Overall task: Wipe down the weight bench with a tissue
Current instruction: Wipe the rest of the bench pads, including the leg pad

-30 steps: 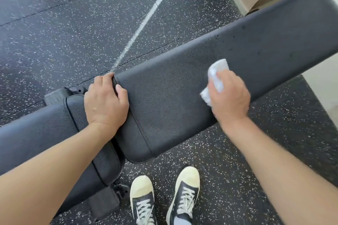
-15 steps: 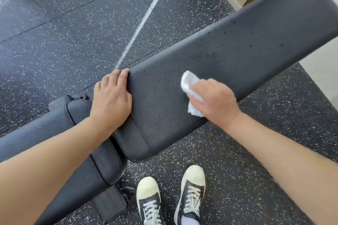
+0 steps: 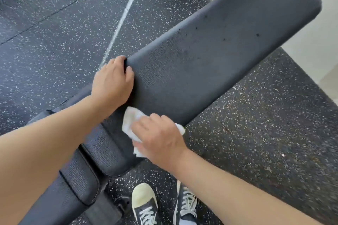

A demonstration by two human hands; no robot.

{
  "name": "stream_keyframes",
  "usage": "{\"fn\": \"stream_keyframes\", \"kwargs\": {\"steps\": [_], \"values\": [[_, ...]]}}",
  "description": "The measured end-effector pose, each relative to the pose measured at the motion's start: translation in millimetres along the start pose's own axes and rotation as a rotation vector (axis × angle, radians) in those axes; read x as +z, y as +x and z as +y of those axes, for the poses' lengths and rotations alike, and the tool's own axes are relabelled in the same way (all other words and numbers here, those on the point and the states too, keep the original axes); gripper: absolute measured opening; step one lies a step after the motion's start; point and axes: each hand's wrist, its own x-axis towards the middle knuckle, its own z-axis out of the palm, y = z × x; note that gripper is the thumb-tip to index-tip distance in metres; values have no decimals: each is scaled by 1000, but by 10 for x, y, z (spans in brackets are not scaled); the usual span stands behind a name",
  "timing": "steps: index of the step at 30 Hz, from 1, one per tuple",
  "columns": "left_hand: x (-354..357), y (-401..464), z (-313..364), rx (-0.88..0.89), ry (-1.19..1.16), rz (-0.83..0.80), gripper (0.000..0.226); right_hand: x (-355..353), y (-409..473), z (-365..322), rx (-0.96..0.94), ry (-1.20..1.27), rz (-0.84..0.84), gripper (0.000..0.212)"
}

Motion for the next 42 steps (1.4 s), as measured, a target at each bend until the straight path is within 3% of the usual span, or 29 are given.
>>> {"fn": "stream_keyframes", "kwargs": {"steps": [3,6,10,12,14,17,19,24,27,29,34,37,42], "values": [[47,202,198,-68,-29,-20,40,-32,-45,156,-189,42,-93,15],[110,415,407,-123,-53,-37,40,-138,35,702,-176,-70,5,14],[140,713,638,-232,-106,-44,46,-449,35,1949,314,-249,197,17],[182,790,692,-309,-87,-44,50,-660,-53,2475,555,-174,255,12],[234,793,733,-362,-43,9,55,-721,-119,2658,676,-130,286,19],[287,769,761,-354,-1,80,60,-616,-16,2394,708,-110,329,17],[286,782,764,-347,14,86,62,-484,110,1998,609,-88,318,13],[309,793,773,-323,28,120,52,-197,489,939,294,10,104,13],[318,818,758,-355,28,138,45,-211,521,944,192,11,-11,14],[330,817,752,-377,32,129,42,-327,441,1266,235,-37,67,11],[405,846,696,-413,51,124,44,-595,193,2336,601,-139,291,16],[421,847,691,-406,54,120,44,-503,352,2277,683,-126,316,17],[406,845,709,-410,71,128,43,-224,1094,1634,516,29,244,14]]}}
